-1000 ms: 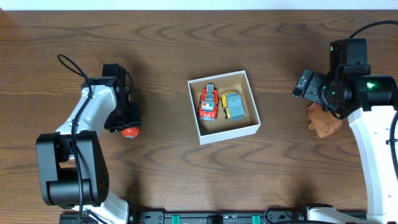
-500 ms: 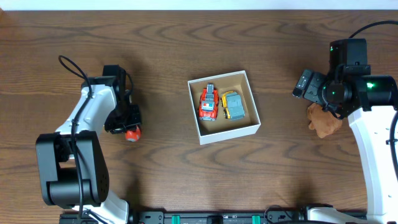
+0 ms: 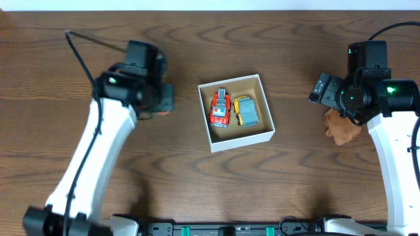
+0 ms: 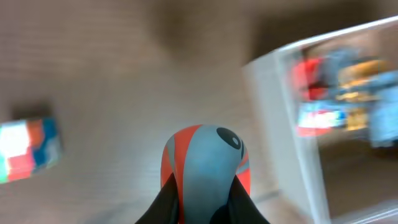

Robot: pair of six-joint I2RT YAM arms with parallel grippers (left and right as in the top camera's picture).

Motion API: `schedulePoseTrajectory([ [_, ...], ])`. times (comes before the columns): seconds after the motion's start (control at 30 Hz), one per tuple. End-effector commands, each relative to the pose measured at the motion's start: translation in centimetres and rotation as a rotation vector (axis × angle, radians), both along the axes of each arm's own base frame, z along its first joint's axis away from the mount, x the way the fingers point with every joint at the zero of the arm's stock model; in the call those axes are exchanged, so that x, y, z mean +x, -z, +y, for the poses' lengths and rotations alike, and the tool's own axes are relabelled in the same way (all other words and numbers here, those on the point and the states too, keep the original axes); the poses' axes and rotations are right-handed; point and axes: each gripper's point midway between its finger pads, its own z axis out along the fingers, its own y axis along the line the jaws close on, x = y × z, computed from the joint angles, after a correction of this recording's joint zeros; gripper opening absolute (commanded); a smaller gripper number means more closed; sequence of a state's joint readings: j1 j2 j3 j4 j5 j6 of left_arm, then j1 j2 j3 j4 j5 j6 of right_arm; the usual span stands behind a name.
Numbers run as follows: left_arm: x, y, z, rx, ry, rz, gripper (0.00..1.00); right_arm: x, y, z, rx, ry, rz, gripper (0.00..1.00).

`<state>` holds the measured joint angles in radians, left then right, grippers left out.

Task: Pack container
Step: 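Carry the ball over the box and lower it inside with the left gripper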

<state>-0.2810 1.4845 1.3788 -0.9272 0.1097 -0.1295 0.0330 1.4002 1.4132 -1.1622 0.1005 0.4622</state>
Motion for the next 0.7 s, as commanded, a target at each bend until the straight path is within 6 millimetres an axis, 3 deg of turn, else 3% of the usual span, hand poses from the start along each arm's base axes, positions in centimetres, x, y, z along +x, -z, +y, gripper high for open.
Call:
schedulePoseTrajectory([
  [0.0, 0.0, -1.9, -4.6, -0.017, 0.174, -0.104, 0.06, -0.1, 0.1, -0.2, -0.002, -0.008, 0.006, 0.99],
  [0.1, 0.5, -2.0, -8.1, -0.004, 0.312, -0.175, 0.06, -0.2, 0.1, -0.2, -0.003, -0.008, 0.011, 0.99],
  [0.2, 1.3, -0.6, -9.8, 0.004, 0.343, -0.175, 0.06, -0.3, 0.2, -0.2, -0.003, -0.008, 0.013, 0.99],
  [0.47, 2.4, 5.1, -10.4, 0.046, 0.347, -0.054, 0.06, -0.4, 0.2, -0.2, -0.011, -0.025, 0.020, 0.99],
  [0.67, 2.9, 5.9, -10.7, 0.048, 0.347, -0.048, 0.06, -0.5, 0.2, -0.2, -0.014, -0.031, 0.022, 0.99],
])
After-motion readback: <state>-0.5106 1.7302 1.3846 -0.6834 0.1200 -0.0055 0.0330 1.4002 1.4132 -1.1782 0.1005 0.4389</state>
